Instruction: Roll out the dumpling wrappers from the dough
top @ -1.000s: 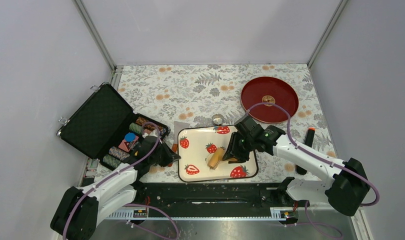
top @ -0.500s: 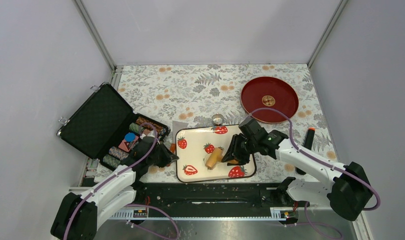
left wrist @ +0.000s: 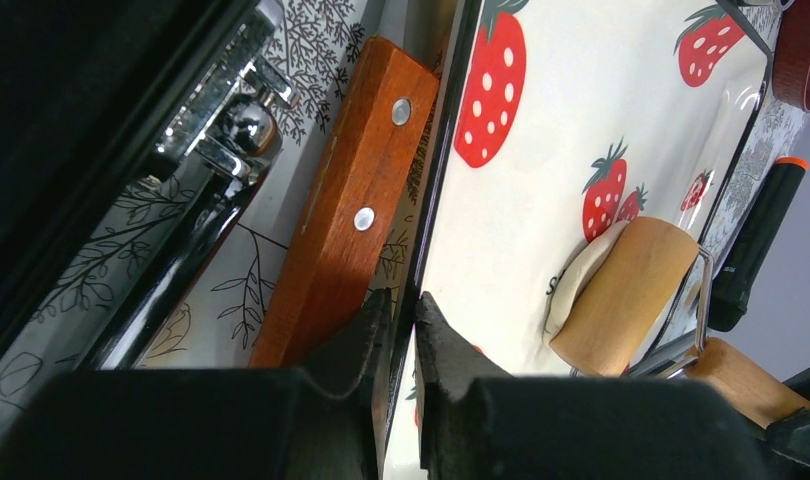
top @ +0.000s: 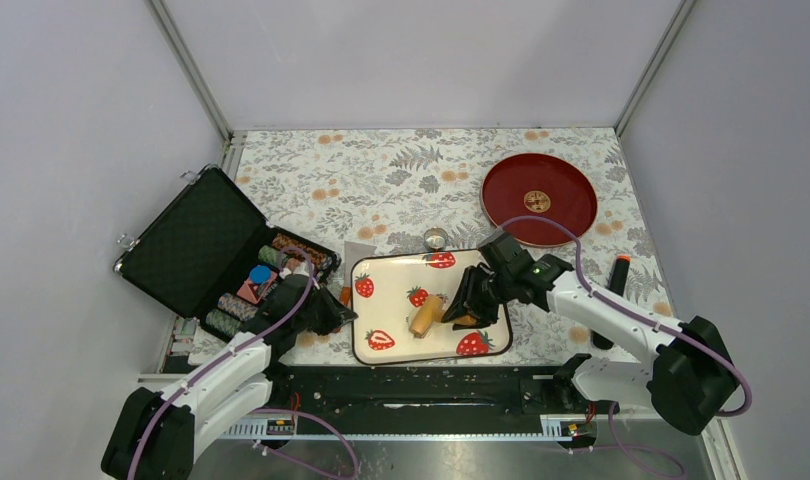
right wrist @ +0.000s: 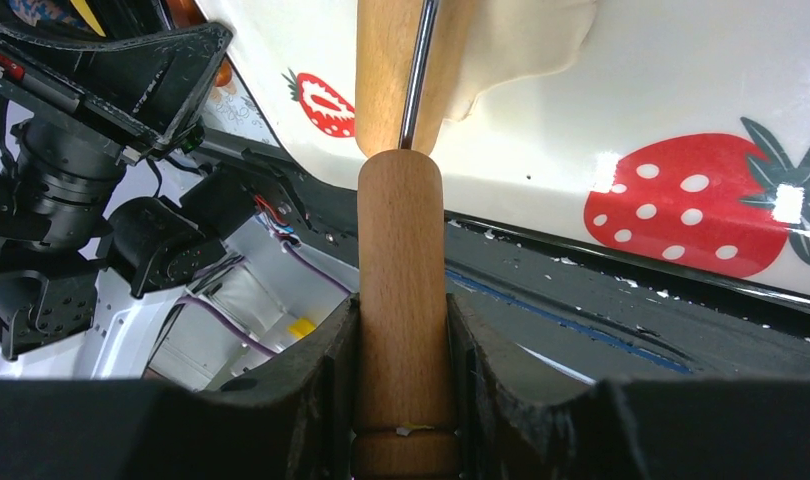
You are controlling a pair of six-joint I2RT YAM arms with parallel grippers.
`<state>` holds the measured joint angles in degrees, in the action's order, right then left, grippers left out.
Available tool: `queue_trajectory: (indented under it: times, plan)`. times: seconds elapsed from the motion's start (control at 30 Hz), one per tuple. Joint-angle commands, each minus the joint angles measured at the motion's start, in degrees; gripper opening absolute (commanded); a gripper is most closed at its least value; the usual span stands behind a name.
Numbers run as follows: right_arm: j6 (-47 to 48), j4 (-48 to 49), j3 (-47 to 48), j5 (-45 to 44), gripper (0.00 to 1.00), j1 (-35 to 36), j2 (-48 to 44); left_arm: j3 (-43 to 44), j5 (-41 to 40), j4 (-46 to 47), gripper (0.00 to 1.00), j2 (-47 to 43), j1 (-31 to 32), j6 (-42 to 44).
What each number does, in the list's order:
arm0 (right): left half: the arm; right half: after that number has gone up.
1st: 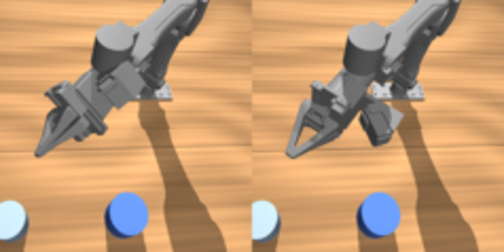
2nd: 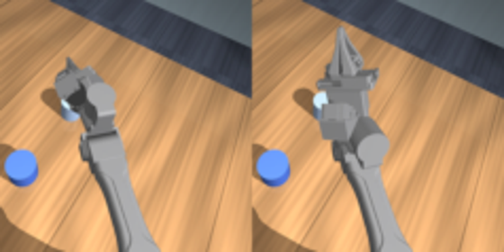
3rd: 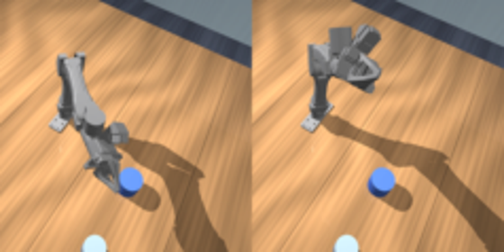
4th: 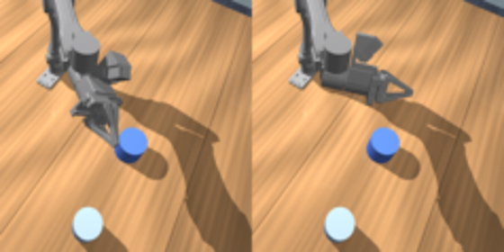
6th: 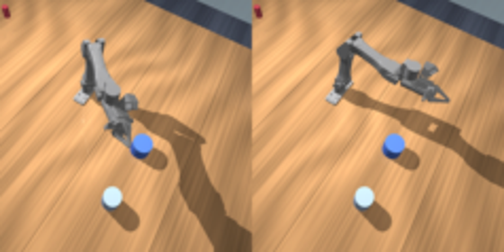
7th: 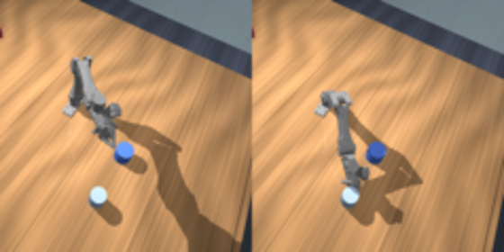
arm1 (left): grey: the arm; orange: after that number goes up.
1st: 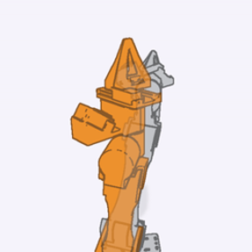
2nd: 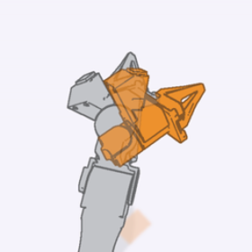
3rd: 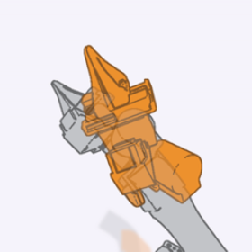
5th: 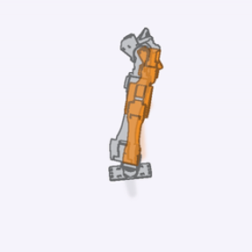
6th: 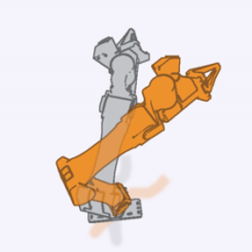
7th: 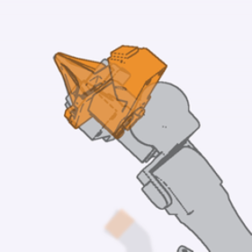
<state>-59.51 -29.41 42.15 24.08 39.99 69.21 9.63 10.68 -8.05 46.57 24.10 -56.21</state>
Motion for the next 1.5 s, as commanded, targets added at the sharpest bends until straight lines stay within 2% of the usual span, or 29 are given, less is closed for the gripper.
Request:
queue_trajectory:
  times: [0.0, 0.2, 0.63, 1.27, 1.47]
  plan:
    - [1.38, -6.92, -3.71, -7.51, 0.00, -1.37, 4.00, -0.67, -2.15, 1.90, 0.00, 0.69, -0.56, -0.42]
    - [1.84, -3.01, -7.10, -4.57, 0.00, -3.10, 6.91, -0.66, -2.26, 2.03, 0.00, 0.96, -0.54, -0.48]
    - [5.72, -4.44, -6.47, -3.99, 0.00, -4.82, 10.44, -1.04, -1.83, 2.48, 0.00, 1.40, -0.54, -0.61]
    - [4.02, 3.40, -12.38, -2.29, 0.00, -5.19, 13.81, -2.91, -0.57, 3.57, 0.00, 0.95, -0.57, -1.02]
    - [4.18, 4.82, -8.78, -1.24, 0.00, -5.10, 13.55, -3.29, -0.43, 3.49, 0.00, 0.28, -0.54, -1.10]
